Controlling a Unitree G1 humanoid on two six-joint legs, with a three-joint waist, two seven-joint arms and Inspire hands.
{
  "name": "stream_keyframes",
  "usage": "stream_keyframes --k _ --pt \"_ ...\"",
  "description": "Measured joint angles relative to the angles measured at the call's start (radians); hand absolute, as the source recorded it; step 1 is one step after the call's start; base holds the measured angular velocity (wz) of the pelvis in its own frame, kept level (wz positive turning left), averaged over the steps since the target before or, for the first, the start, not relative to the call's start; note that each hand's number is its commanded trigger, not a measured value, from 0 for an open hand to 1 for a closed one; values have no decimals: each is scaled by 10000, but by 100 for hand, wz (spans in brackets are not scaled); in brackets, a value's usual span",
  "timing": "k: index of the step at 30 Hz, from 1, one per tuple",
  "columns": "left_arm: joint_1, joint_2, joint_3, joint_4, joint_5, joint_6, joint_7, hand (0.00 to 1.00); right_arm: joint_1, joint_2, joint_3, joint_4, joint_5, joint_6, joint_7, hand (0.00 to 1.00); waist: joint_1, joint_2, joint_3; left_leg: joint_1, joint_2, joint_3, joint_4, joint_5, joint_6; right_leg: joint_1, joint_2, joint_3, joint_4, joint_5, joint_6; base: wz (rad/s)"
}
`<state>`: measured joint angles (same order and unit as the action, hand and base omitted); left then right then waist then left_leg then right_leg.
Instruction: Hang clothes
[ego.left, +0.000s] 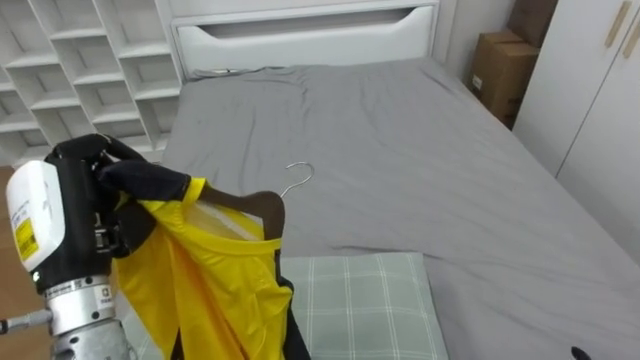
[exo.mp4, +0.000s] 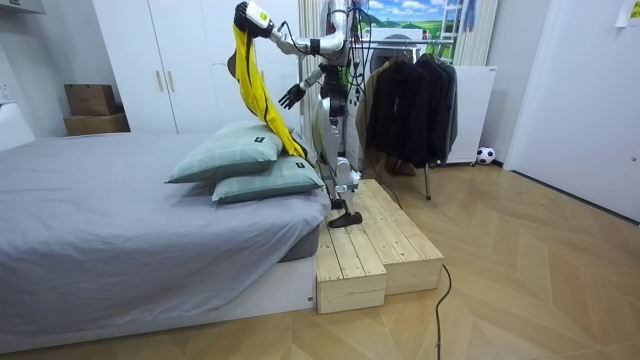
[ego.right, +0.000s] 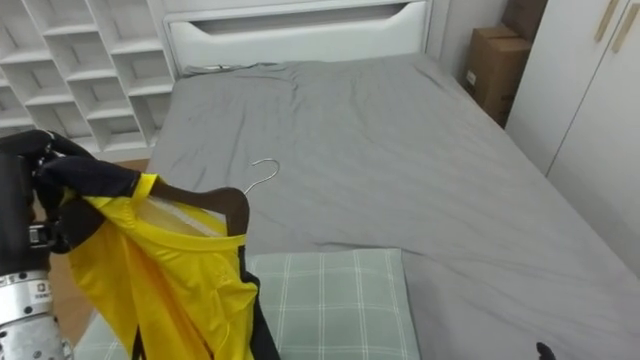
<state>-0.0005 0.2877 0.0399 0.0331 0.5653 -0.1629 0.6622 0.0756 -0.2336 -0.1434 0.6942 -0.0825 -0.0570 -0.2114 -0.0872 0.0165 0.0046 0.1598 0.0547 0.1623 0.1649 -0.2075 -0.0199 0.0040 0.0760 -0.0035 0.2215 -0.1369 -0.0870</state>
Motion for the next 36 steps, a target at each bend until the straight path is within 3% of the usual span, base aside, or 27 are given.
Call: stream_keyframes --k 7,11,22,26,36 --pt "18 -35 8 -14 632 37 58 100 -52 -67 -379 -2475 -2786 -76 -826 0 29 -93 -37 37 6 5 2 0 0 16 16 50 168 -2 -12 -5" --pt "34 -42 9 -196 740 39 40 100 -71 -76 -340 -3750 -3606 -87 -1228 0 109 -207 -26 93 13 5 3 0 0 12 28 82 127 -5 -19 0" --pt "52 -80 -88 -277 738 73 38 100 -73 -81 412 -5655 -3600 -56 -876 0 190 -244 -16 93 11 10 -13 -2 -3 48 81 243 129 29 9 -1" --pt "50 -119 -457 -276 733 109 38 100 -98 -179 788 -5655 -3237 -52 -311 0 391 -194 -15 96 19 14 -10 -2 -3 20 75 231 163 81 -22 -6" --pt "45 -247 -510 -286 765 113 -16 100 -539 -215 1195 -5997 -2218 81 1281 0 408 -107 14 32 20 -28 -8 -2 -3 -30 34 73 152 80 -24 1"
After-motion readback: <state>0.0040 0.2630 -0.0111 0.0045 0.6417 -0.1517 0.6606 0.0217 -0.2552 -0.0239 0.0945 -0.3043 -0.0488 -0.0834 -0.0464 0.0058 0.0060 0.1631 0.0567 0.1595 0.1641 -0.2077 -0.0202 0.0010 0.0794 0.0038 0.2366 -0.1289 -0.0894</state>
